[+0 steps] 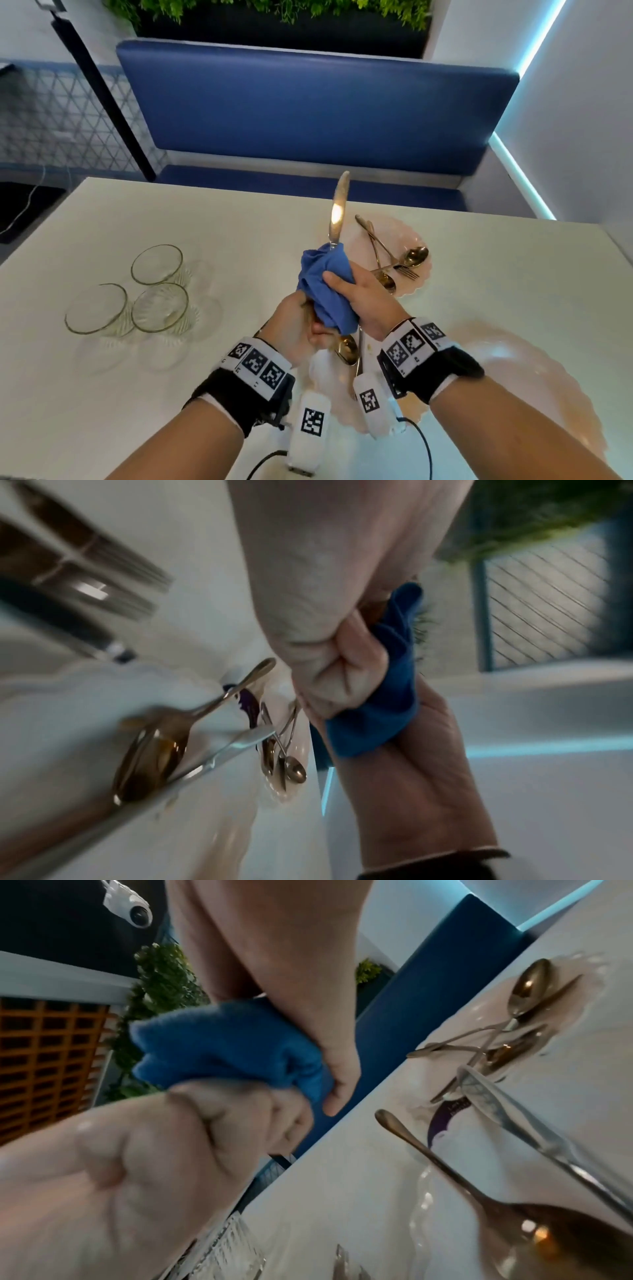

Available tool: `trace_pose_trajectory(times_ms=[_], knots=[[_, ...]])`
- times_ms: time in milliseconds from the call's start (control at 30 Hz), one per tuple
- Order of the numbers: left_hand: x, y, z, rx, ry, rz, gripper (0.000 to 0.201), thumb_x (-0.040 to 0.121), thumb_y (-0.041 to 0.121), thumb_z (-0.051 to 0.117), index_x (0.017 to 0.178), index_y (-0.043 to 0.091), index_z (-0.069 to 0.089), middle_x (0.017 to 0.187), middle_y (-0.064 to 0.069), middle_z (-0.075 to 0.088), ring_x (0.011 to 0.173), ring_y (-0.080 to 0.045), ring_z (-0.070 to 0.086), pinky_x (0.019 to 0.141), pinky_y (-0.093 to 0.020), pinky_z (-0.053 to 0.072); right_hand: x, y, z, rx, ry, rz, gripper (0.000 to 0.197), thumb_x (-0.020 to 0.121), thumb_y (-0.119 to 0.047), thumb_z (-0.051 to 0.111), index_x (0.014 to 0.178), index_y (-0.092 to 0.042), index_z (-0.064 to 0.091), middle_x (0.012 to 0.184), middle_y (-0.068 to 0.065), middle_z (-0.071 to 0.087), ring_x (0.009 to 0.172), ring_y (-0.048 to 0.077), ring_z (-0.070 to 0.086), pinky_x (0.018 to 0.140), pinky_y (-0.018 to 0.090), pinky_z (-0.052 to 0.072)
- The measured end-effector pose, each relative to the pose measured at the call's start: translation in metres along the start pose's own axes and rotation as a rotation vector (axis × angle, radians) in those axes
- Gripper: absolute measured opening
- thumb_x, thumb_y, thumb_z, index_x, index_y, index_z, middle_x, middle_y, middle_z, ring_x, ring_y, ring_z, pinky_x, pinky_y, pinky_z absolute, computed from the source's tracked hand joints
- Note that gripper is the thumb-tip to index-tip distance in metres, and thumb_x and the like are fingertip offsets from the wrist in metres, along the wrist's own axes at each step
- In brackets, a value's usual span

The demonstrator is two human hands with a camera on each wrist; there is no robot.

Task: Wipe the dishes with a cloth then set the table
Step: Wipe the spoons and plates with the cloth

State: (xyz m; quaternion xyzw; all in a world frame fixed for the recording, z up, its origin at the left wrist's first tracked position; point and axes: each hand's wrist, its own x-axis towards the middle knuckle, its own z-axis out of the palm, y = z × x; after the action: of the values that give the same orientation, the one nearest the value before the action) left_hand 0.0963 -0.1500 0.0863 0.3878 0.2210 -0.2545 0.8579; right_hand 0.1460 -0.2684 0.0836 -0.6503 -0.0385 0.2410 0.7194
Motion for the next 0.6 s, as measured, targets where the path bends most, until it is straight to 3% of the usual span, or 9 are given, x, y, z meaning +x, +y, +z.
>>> trace_pose_trajectory(times_ms=[33,100,167,200,267,333,400,500,600], knots=[[-0.002,0.002,-0.001,0.003,0.005,-0.021,0.031,0.096,0.023,0.030,0.073,0.013,0.049,0.052,-0.002,0.050,0.036,-0.011,0.042,0.036,-0.013,0.030,0.000,-0.001,0.002,-0.093,0.006,-0.029,0.020,0.093,-0.015,0.054,0.112,-0.011,0.057,0.101,0.008,0.065,0.090,0.020,0.062,0.081,0.032,0.053],[-0.005,0.013,-0.007,0.119,0.072,-0.015,0.028,0.094,0.019,0.032,0.084,0.008,0.056,0.065,-0.007,0.059,0.052,-0.019,0.057,0.050,-0.024,0.046,0.001,-0.002,0.003,-0.274,0.015,-0.103,0.017,0.093,-0.016,0.055,0.110,-0.014,0.057,0.105,0.010,0.066,0.095,0.022,0.062,0.087,0.036,0.051],[-0.005,0.026,-0.019,0.208,0.146,0.138,0.030,0.091,0.016,0.038,0.115,0.011,0.056,0.087,-0.006,0.060,0.075,-0.022,0.057,0.069,-0.034,0.044,0.002,-0.004,0.001,-0.389,0.007,-0.148,0.017,0.093,-0.016,0.055,0.109,-0.012,0.058,0.105,0.010,0.066,0.094,0.021,0.062,0.087,0.034,0.050],[-0.003,0.032,-0.023,0.232,0.163,0.224,0.033,0.092,0.018,0.041,0.123,0.016,0.053,0.096,-0.004,0.061,0.084,-0.021,0.056,0.076,-0.036,0.043,0.001,-0.004,0.002,-0.436,-0.001,-0.166,0.018,0.093,-0.017,0.055,0.109,-0.008,0.058,0.103,0.011,0.066,0.093,0.021,0.061,0.086,0.032,0.050],[-0.001,0.039,-0.022,0.305,0.124,0.339,0.026,0.095,0.022,0.044,0.114,0.014,0.060,0.105,-0.003,0.062,0.097,-0.019,0.055,0.088,-0.034,0.043,-0.001,-0.002,0.010,-0.521,-0.025,-0.188,0.021,0.092,-0.018,0.056,0.108,-0.004,0.059,0.099,0.012,0.066,0.089,0.021,0.062,0.083,0.027,0.050],[0.003,0.037,-0.021,0.368,0.119,0.377,0.023,0.099,0.017,0.039,0.101,0.012,0.062,0.104,-0.003,0.064,0.100,-0.018,0.057,0.097,-0.033,0.043,-0.003,0.004,0.021,-0.543,-0.067,-0.181,0.019,0.092,-0.018,0.057,0.104,-0.003,0.059,0.091,0.006,0.066,0.081,0.013,0.061,0.076,0.017,0.049],[0.006,0.033,-0.028,0.367,0.157,0.380,0.025,0.099,0.014,0.037,0.095,0.015,0.062,0.099,-0.001,0.065,0.094,-0.015,0.059,0.094,-0.030,0.045,-0.005,0.012,0.032,-0.512,-0.105,-0.143,0.016,0.092,-0.018,0.057,0.102,-0.006,0.060,0.086,0.002,0.064,0.078,0.009,0.060,0.073,0.014,0.048],[0.004,0.026,-0.043,0.300,0.264,0.355,0.029,0.100,0.014,0.037,0.087,0.015,0.064,0.089,-0.003,0.063,0.082,-0.015,0.057,0.077,-0.028,0.047,-0.008,0.022,0.040,-0.538,-0.170,-0.101,0.003,0.090,-0.015,0.058,0.089,-0.012,0.060,0.077,-0.003,0.061,0.071,0.004,0.058,0.068,0.013,0.046],[0.001,0.034,-0.059,0.094,0.393,0.401,0.031,0.101,0.010,0.032,0.079,0.012,0.054,0.083,-0.001,0.056,0.072,-0.014,0.050,0.067,-0.027,0.044,-0.017,0.030,0.039,-0.613,-0.317,-0.017,0.025,0.088,-0.011,0.059,0.070,-0.028,0.058,0.067,-0.013,0.059,0.059,-0.009,0.056,0.062,0.010,0.042]])
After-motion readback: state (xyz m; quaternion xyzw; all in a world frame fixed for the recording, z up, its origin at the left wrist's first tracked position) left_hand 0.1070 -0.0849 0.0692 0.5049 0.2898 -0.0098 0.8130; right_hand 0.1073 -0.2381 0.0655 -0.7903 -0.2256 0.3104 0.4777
